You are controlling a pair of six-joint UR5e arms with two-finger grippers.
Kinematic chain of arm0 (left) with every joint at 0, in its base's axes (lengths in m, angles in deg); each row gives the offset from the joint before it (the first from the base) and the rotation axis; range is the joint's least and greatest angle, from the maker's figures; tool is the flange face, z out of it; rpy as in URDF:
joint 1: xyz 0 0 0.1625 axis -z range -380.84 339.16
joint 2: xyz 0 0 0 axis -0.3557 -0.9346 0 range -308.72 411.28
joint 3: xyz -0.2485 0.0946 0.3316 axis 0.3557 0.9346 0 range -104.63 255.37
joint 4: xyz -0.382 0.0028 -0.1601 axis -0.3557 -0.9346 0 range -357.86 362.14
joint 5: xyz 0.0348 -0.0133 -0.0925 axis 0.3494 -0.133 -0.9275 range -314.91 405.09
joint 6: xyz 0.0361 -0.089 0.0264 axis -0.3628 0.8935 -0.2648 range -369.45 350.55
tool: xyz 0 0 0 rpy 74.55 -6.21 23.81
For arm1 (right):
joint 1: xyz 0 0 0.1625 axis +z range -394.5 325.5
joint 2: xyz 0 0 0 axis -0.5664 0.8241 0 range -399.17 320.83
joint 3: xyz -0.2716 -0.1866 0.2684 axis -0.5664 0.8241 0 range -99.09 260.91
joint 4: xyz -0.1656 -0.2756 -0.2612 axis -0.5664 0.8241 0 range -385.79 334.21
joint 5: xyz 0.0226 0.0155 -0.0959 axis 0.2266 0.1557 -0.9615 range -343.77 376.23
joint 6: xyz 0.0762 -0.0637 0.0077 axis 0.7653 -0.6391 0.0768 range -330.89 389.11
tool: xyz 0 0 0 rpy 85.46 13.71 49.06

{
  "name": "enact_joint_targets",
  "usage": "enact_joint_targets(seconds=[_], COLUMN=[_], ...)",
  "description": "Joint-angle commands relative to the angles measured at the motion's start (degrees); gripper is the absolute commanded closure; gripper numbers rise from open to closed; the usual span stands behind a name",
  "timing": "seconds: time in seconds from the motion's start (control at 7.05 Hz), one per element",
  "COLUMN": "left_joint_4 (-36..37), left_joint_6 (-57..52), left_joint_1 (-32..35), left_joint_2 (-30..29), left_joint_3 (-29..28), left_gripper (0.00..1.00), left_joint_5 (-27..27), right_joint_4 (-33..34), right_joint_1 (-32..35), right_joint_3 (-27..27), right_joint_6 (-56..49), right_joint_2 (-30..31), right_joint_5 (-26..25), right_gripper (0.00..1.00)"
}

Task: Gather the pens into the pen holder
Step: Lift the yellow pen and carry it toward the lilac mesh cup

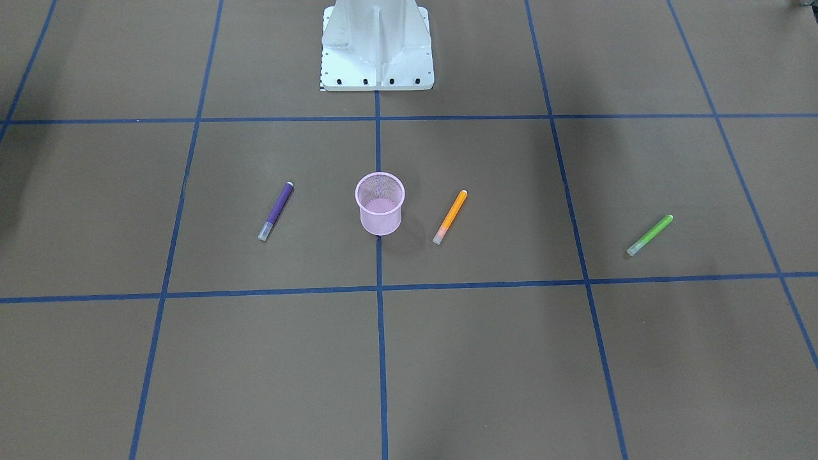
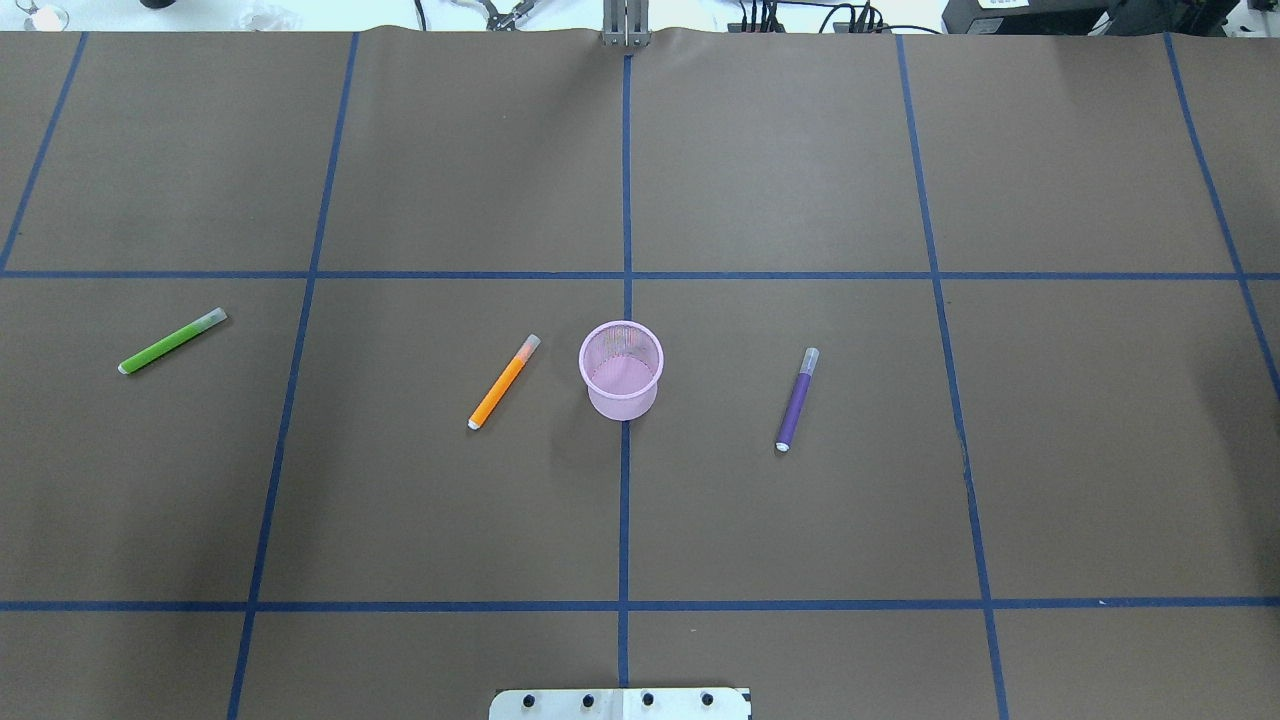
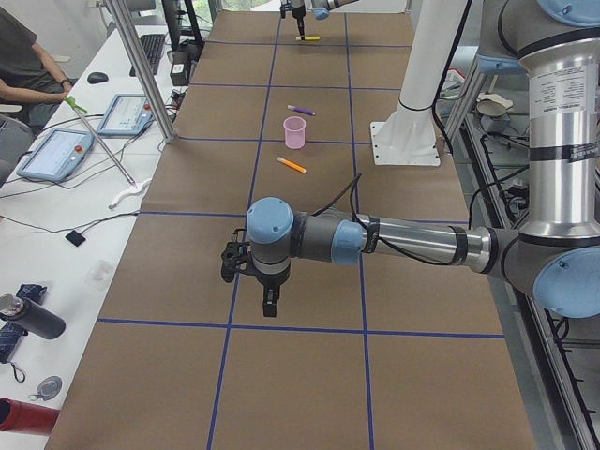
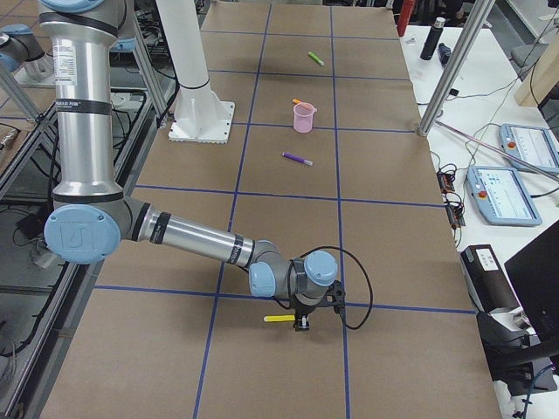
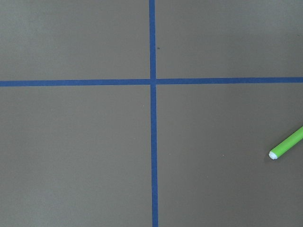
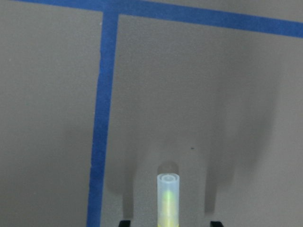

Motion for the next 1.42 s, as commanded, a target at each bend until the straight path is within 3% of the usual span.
enact_joint_targets(seconds=[0.0, 0.14, 0.71, 1.14, 1.28], left_joint_4=[0.0, 0.0, 0.0, 0.0, 0.0], left_joint_6=[0.0, 0.0, 0.0, 0.0, -0.1], left_joint_1=[0.0, 0.0, 0.0, 0.0, 0.0], left_joint_2=[0.0, 0.0, 0.0, 0.0, 0.0], left_joint_3=[-0.1, -0.1, -0.2, -0.2, -0.2], left_gripper=[0.00, 0.00, 0.00, 0.00, 0.00], left_joint_5=[-0.1, -0.1, -0.1, -0.1, -0.1], right_joint_4=[0.0, 0.0, 0.1, 0.1, 0.1], right_joint_1=[-0.5, -0.5, -0.5, -0.5, -0.5], right_joint_3=[0.0, 0.2, 0.3, 0.4, 0.4], right_joint_6=[-0.1, -0.1, -0.3, -0.2, -0.3], right_joint_2=[0.0, 0.0, 0.2, 0.2, 0.3], right_joint_5=[0.1, 0.1, 0.1, 0.2, 0.3], right_gripper=[0.42, 0.49, 0.53, 0.61, 0.73])
